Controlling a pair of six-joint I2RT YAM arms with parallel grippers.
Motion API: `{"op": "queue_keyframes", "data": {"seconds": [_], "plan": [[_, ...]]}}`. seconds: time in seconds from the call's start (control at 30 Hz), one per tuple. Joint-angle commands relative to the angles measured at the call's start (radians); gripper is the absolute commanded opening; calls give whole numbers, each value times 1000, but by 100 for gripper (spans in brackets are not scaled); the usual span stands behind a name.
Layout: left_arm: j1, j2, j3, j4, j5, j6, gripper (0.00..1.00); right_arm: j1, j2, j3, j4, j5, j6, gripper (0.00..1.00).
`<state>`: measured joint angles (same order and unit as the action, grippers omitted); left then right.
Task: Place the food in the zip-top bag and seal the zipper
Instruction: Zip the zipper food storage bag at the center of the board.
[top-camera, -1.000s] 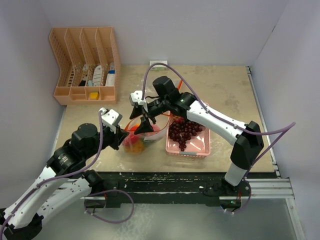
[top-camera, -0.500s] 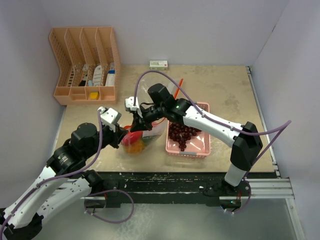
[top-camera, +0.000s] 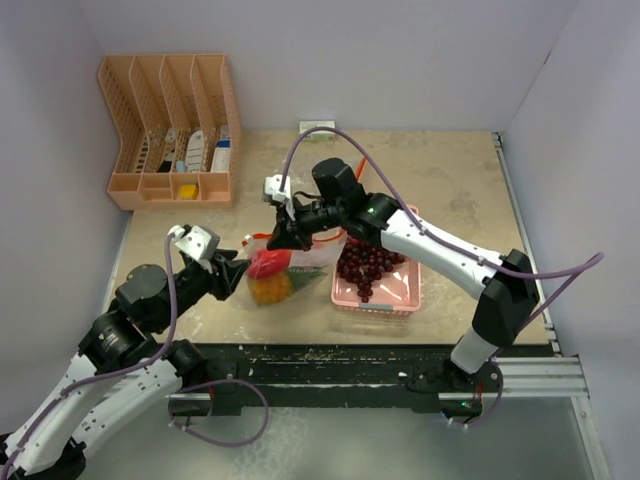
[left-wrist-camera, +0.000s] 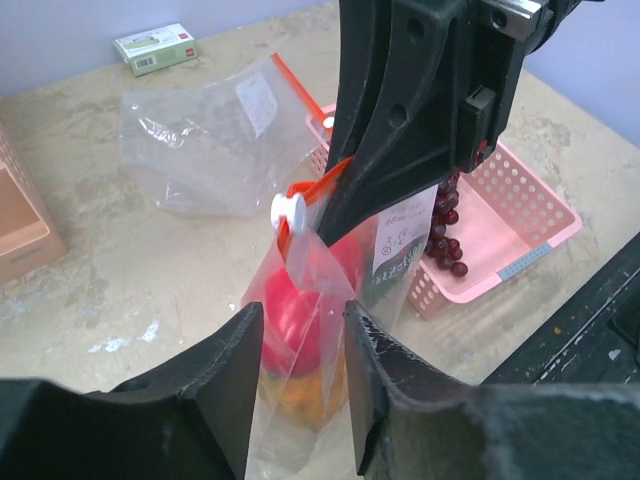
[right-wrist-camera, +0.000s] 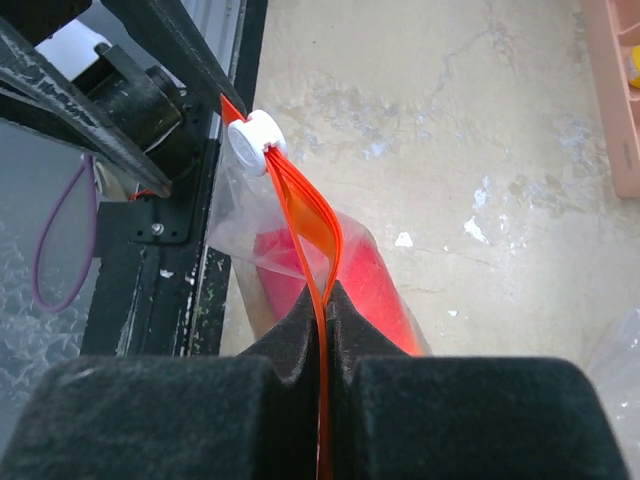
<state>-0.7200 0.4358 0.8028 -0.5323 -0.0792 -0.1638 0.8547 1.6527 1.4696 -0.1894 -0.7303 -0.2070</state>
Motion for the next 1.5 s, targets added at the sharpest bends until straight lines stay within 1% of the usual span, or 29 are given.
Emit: {"op": "queue_keyframes", "data": {"seconds": [0.0,0.1,0.2,0.27,0.57,0.8,0.93,0.97,1.2,1.3,1.37,1.47], "plan": [[5,-51,-46,98,27,51,46,-8,-58,-6,65,-45,48,0],[5,-80,-71,158,64,62,49,-8,-87,-28,95,-66,66,0],[6,-78,-79,192,67,60,50,-9,-106,-35,106,-96,69,0],[7,-68,-80,215,65,56,54,-9,-118,-40,107,-113,68,0],[5,-38,-144,383,99,22,56,-9,-139,-49,109,-130,77,0],[5,-13,-145,434,132,20,50,-9,-143,-58,110,-120,85,0],[6,-27,-133,429,170,19,41,-9,-142,-62,113,-100,99,0],[6,-34,-136,430,172,20,40,-9,-143,-60,113,-101,101,0],[6,-42,-161,441,166,15,39,-9,-159,-59,129,-134,123,0],[6,-22,-162,449,188,22,35,-9,-164,-55,130,-142,130,0],[5,-2,-162,451,205,20,37,-9,-167,-53,133,-140,142,0],[5,19,-164,449,210,12,42,-9,-170,-49,137,-138,156,0]]}}
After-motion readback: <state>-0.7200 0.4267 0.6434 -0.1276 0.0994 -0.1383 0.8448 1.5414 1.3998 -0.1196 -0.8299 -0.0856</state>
